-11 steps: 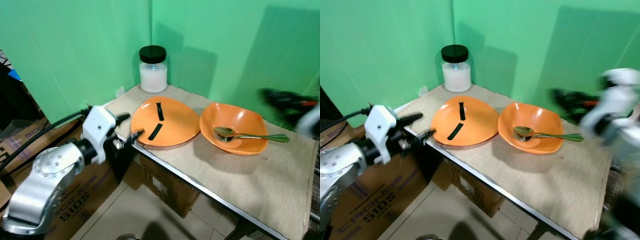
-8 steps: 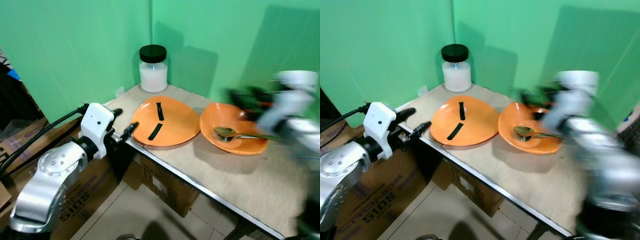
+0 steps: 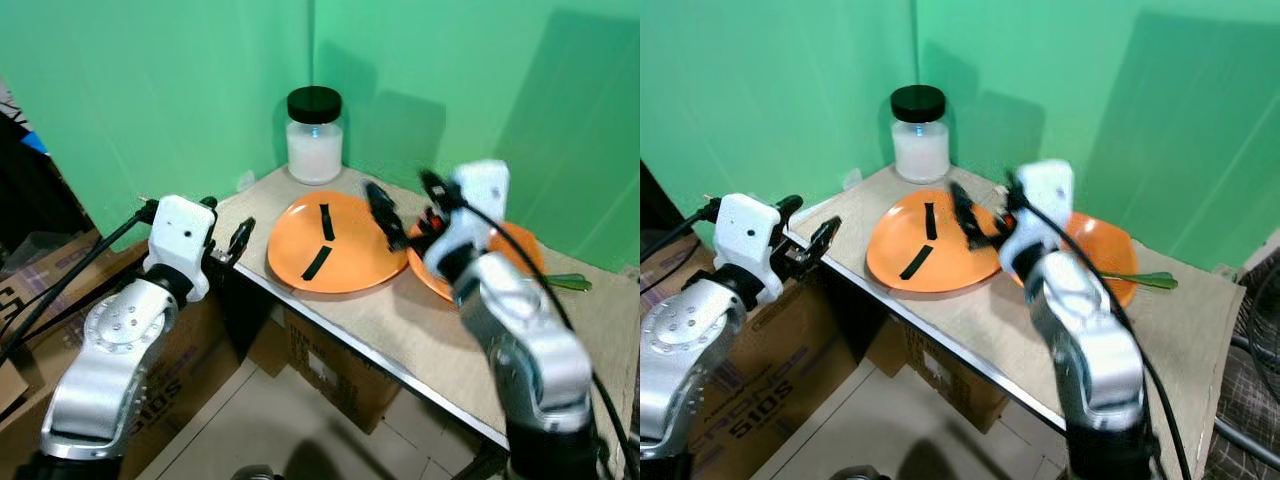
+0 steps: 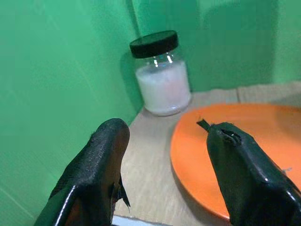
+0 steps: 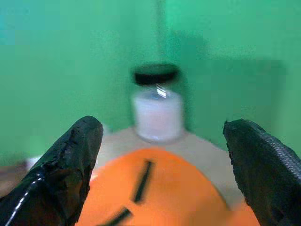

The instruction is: Setting the table

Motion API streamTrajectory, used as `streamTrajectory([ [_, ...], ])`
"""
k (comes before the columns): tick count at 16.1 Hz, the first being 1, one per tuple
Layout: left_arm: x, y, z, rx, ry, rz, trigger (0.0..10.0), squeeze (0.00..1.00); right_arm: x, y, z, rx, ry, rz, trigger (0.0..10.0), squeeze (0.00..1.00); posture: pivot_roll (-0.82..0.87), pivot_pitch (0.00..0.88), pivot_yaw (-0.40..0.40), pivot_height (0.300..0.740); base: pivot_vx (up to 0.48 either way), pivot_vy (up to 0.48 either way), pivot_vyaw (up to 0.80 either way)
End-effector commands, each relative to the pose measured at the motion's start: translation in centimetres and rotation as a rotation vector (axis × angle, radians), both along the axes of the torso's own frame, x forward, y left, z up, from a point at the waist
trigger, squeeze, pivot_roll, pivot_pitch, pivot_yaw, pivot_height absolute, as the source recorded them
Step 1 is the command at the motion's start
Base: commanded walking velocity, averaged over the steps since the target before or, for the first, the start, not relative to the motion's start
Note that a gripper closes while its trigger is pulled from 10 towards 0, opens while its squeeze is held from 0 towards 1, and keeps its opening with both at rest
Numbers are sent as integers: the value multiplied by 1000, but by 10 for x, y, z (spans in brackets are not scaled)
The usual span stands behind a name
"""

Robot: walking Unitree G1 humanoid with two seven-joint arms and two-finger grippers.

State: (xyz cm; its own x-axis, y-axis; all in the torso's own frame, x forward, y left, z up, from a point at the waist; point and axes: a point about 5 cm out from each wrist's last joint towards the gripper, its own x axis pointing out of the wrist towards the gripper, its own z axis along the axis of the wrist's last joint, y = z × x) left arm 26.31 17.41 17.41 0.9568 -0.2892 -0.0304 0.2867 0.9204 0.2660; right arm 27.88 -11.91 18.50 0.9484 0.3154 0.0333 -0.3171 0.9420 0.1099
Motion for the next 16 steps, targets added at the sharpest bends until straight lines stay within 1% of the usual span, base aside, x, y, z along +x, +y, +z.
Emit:
streamTrajectory([
  [1,0,4,-1,25,-7,36,10000,0,-3,-5,-4,-7,6,-56,10000,1000,102,0,33,740,0,480,-800],
  [4,0,7,-2,21,-5,67,10000,0,-10,-6,-12,-4,10,-87,10000,1000,103,0,32,740,0,480,-800],
  [5,0,8,-4,34,6,64,10000,0,-13,-5,-16,-9,15,-89,10000,1000,104,0,30,740,0,480,-800],
  [8,-1,12,-6,38,23,68,10000,0,-12,-7,-16,-10,4,-117,10000,1000,111,0,22,740,0,480,-800],
  [9,-1,15,-3,24,12,83,10000,0,-12,-10,-12,-20,-21,-139,10000,1000,115,0,19,740,0,480,-800],
  [10,-1,17,0,31,-4,90,10000,0,-12,-11,-11,-27,-37,-141,10000,1000,115,0,19,740,0,0,-800],
  [12,-1,20,1,25,-3,99,10000,0,-12,-11,-8,-65,-67,-123,10000,1000,119,0,15,740,0,-384,-800],
  [13,-3,21,0,7,7,106,10000,27,-13,-11,-9,-71,-66,-111,10000,1000,120,0,14,740,0,-480,-800],
  [14,-4,21,-1,-16,14,115,10000,149,-14,-11,-11,-77,-58,-104,10000,1000,120,0,14,740,0,0,-556],
  [15,-6,23,-2,-35,24,134,10000,373,-15,-12,-15,-116,-44,-81,10000,1000,122,0,11,740,0,0,0],
  [16,-9,25,-3,-36,27,149,10000,384,-14,-14,-20,-128,-12,-78,10000,1000,122,0,9,740,0,0,0],
])
